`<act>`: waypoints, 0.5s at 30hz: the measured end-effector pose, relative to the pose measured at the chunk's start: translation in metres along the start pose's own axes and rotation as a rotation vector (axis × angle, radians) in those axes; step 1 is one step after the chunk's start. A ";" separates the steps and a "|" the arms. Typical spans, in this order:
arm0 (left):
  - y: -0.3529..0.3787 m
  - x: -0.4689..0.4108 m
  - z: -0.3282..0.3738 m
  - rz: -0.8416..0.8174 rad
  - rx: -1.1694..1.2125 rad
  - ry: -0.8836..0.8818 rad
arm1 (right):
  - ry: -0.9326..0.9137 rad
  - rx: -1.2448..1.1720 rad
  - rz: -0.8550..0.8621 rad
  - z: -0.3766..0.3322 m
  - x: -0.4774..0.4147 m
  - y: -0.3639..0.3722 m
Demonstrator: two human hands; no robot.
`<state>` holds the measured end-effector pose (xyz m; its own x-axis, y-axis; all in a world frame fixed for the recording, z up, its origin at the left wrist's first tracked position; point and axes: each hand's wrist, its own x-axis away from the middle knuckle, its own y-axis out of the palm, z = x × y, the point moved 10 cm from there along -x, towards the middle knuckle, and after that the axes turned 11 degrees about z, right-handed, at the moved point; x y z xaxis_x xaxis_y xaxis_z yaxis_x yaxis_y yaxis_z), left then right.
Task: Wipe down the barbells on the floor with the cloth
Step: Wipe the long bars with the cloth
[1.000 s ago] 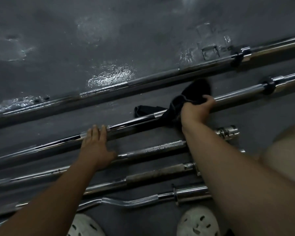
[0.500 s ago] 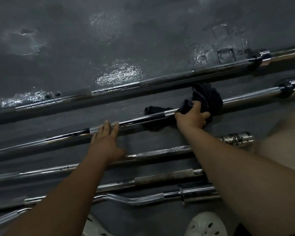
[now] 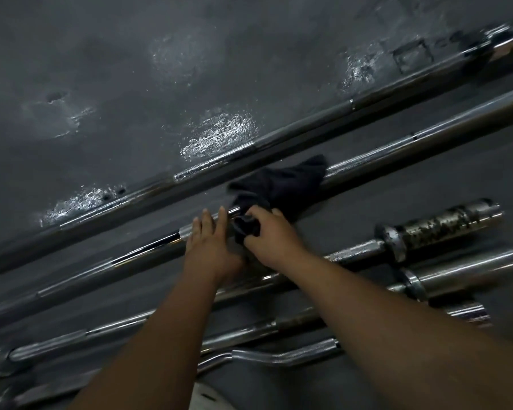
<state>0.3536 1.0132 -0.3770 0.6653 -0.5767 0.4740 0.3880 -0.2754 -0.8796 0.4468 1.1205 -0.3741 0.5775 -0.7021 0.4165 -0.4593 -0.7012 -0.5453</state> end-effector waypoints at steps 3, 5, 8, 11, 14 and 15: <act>0.001 -0.001 -0.002 0.019 -0.018 0.005 | 0.017 -0.284 0.271 0.000 -0.009 -0.051; 0.002 -0.002 -0.002 0.028 -0.036 0.003 | 0.092 -0.450 0.658 0.027 -0.020 -0.120; 0.001 -0.003 -0.003 0.049 -0.059 0.003 | 0.280 -0.097 0.826 0.062 -0.038 -0.178; 0.000 -0.004 -0.001 0.075 -0.061 0.013 | 0.281 0.274 0.693 0.058 -0.050 -0.153; 0.001 -0.006 0.000 0.085 -0.054 0.003 | 0.042 0.372 0.598 0.014 -0.044 -0.100; 0.000 -0.007 0.000 0.092 -0.053 0.003 | -0.029 0.381 0.535 -0.002 -0.041 -0.079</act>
<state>0.3493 1.0172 -0.3804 0.6947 -0.6038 0.3909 0.2907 -0.2613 -0.9204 0.4583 1.2042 -0.3466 0.3565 -0.9343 -0.0004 -0.4197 -0.1598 -0.8935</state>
